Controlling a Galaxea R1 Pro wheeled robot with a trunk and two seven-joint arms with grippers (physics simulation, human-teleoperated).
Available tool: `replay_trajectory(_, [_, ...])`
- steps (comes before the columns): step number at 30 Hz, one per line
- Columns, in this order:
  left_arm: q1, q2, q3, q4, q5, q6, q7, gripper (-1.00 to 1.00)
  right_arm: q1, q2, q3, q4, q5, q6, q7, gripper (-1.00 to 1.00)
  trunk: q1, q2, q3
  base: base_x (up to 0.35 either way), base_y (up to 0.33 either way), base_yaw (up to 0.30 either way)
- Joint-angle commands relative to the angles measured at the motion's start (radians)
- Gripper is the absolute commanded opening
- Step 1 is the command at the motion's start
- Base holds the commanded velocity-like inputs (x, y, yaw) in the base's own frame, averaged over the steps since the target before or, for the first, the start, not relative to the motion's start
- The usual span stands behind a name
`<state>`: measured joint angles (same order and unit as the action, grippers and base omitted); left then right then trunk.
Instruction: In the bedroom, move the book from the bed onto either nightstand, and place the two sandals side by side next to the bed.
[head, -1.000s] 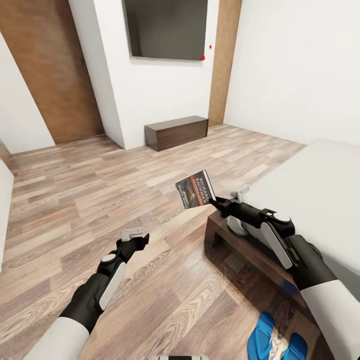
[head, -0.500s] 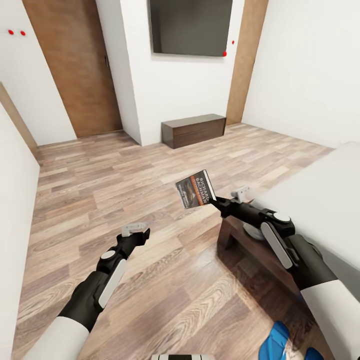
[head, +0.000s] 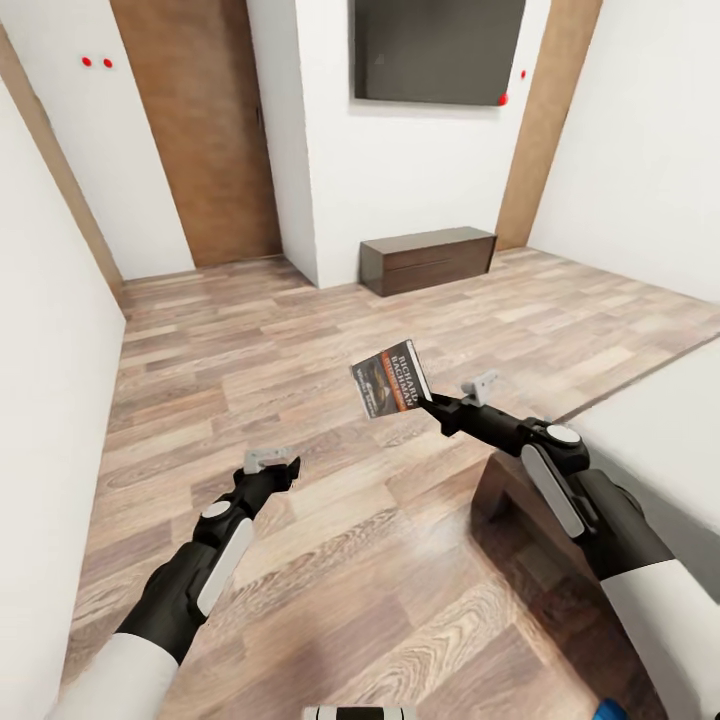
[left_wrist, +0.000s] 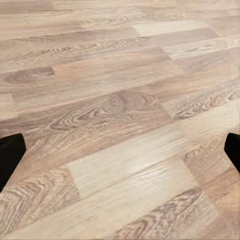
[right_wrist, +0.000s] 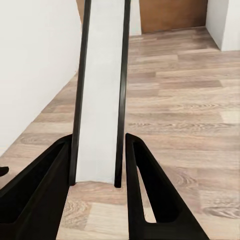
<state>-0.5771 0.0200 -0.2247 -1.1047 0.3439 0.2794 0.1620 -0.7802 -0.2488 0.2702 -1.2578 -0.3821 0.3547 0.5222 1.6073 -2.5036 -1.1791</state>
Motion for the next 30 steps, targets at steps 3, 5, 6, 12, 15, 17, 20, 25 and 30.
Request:
replay_trajectory(3, [-0.001,0.001,-0.017,-0.001,0.010,0.005,0.010,1.00,-0.001,-0.002,0.000,-0.002,-0.014,0.009,-0.002,-1.00,0.000,0.000,-0.003,0.323,0.034,0.218])
replay_trajectory(5, [-0.001,0.001,-0.036,0.000,0.010,0.006,0.011,1.00,-0.001,-0.003,0.000,-0.002,-0.014,0.009,-0.002,-1.00,0.000,0.000,-0.005,0.329,0.009,0.218])
replay_trajectory(6, [-0.001,0.001,-0.044,0.000,0.010,0.006,0.012,1.00,-0.001,-0.004,-0.001,-0.002,-0.014,0.009,-0.001,-1.00,0.000,0.000,-0.005,0.331,0.004,0.218])
replay_trajectory(12, [0.000,0.001,-0.058,0.000,0.010,0.005,0.013,1.00,-0.001,-0.004,-0.002,-0.002,-0.014,0.008,-0.002,-1.00,0.000,0.000,-0.009,0.332,0.001,0.181])
replay_trajectory(15, [0.000,0.003,-0.060,0.000,0.010,0.004,0.013,1.00,-0.001,-0.001,-0.040,-0.001,-0.014,0.008,-0.001,-1.00,0.000,0.000,-0.009,0.332,0.000,0.028])
replay_trajectory(17, [0.000,0.003,-0.060,0.000,0.009,0.003,0.014,1.00,-0.001,0.000,-0.049,0.000,-0.015,0.008,-0.001,-1.00,0.000,0.000,-0.009,0.333,0.000,0.006])
replay_trajectory(20, [0.000,0.004,-0.061,0.000,0.009,0.001,0.016,1.00,-0.001,-0.001,-0.057,0.011,-0.015,0.008,-0.003,-1.00,0.000,0.000,-0.009,0.333,0.000,0.003])
replay_trajectory(25, [0.000,0.005,-0.061,0.000,0.009,-0.002,0.017,1.00,0.000,0.001,-0.110,0.047,-0.016,-0.009,-0.002,-1.00,0.000,0.000,-0.009,0.334,0.000,0.001])
replay_trajectory(30, [0.000,0.005,-0.061,0.000,0.009,-0.002,0.017,1.00,-0.001,0.005,-0.122,0.052,-0.016,-0.014,-0.003,-1.00,0.000,0.000,-0.009,0.334,0.000,0.000])
